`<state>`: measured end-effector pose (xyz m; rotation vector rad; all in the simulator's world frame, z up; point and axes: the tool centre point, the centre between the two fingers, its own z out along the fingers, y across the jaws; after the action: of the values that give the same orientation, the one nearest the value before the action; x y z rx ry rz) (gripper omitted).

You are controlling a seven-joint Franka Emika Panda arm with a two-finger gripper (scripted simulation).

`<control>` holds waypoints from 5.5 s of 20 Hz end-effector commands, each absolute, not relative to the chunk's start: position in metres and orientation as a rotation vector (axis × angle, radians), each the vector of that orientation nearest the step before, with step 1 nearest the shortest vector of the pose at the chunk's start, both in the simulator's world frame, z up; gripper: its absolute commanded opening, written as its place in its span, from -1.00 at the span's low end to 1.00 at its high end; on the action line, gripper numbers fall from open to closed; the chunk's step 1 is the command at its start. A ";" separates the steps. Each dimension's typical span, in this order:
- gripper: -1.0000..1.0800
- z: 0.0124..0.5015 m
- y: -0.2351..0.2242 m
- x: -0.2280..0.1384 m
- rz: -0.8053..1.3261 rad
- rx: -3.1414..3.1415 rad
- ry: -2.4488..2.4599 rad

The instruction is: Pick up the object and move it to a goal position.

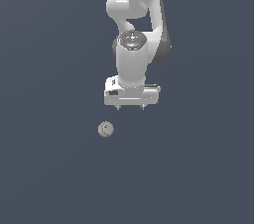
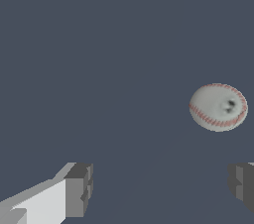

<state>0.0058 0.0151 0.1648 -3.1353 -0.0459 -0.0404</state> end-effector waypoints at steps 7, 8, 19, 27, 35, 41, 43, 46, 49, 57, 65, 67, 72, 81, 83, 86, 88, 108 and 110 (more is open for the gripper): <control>0.92 0.180 0.020 0.009 -0.056 -3.129 -0.032; 0.92 0.183 0.021 0.010 -0.059 -3.127 -0.028; 0.92 0.184 0.019 0.012 -0.060 -3.125 0.003; 0.92 0.171 0.002 0.019 -0.047 -3.115 0.202; 0.92 0.146 -0.033 0.031 -0.025 -3.068 0.578; 0.92 0.123 -0.063 0.038 -0.010 -2.997 0.896; 0.92 0.117 -0.072 0.040 -0.007 -2.973 0.980; 0.92 0.110 -0.082 0.041 -0.004 -2.941 1.083; 0.92 0.104 -0.090 0.043 -0.002 -2.915 1.162; 0.92 0.098 -0.099 0.044 0.000 -2.883 1.248; 0.92 0.078 -0.099 0.043 0.000 -2.885 1.244; 0.92 0.065 -0.099 0.042 0.000 -2.884 1.246; 0.92 0.048 -0.099 0.043 0.000 -2.883 1.249; -1.00 0.048 -0.100 0.044 0.000 -2.883 1.249; -1.00 0.048 -0.100 0.044 0.000 -2.883 1.249; -1.00 0.048 -0.099 0.043 0.001 -2.883 1.248; -1.00 0.049 -0.098 0.043 0.001 -2.883 1.248; -1.00 0.156 0.034 0.020 0.000 -2.883 1.248; -1.00 0.170 0.051 0.018 0.000 -2.883 1.249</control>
<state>0.0198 0.0380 0.1580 -2.8841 1.2473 0.0025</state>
